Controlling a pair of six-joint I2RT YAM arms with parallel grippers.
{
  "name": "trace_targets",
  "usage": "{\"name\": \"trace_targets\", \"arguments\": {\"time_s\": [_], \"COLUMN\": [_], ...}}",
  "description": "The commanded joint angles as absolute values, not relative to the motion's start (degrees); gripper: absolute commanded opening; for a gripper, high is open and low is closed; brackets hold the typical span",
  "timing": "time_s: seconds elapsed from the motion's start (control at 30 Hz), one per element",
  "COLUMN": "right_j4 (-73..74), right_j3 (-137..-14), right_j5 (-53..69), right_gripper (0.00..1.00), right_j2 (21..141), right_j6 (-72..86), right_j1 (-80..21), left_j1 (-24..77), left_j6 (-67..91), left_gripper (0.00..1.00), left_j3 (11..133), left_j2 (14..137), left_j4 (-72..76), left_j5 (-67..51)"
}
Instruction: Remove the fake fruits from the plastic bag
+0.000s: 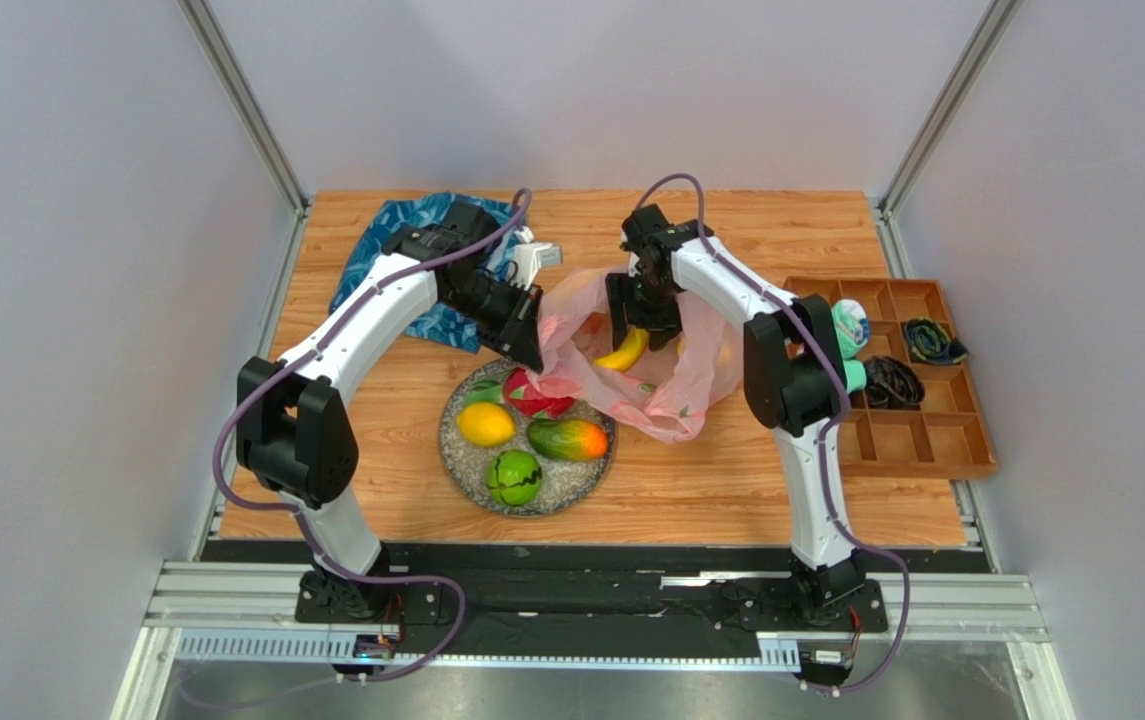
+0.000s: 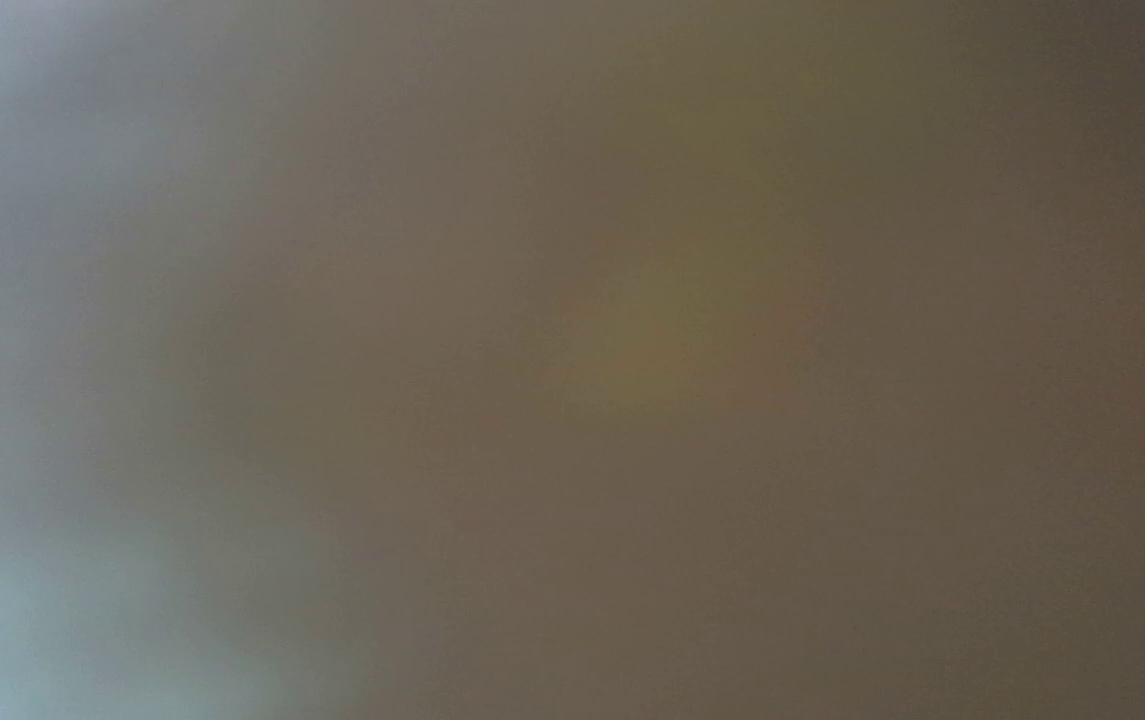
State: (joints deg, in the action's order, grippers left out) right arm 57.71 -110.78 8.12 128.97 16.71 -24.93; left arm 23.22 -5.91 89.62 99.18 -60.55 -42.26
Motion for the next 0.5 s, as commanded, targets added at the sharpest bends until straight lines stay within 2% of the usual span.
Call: {"name": "trace_targets", "arguments": {"time_s": [0.0,0.1,0.13,0.23,0.37,0.47], "right_j4": [58.36,58.01,57.57,55.9,55.63,55.81], "right_j3": [-109.51,-110.39,-110.74,-111.7,-114.17,-113.82], "right_j5": [3.96,3.25,3.43,3.25,7.01,7.91], "right_gripper": [0.64,0.57,0.46,0.26,0.21,0.1], "right_j2": [130.25,130.17,130.08,129.2,123.42,117.45], "right_j6": [16.44,14.6,13.98,11.17,9.58,7.39], "right_j1": [-24.35,-24.0,-23.99,-23.99,-23.99,-23.91], "left_j1": [23.47,23.47,23.47,23.47,23.47,23.47], "left_j6": [-6.94,-7.03,-6.94,-6.94,-7.03,-6.68], "left_gripper": [0.08,0.08,0.08,0.08,0.08,0.08], "left_j3": [91.49,92.11,92.2,92.81,94.65,97.73], "left_j2": [99.14,99.14,99.14,99.32,100.19,101.59], "left_j4": [-61.35,-61.17,-60.91,-60.65,-60.64,-61.17], "left_j5": [-42.45,-42.19,-42.27,-42.01,-42.01,-42.98]}}
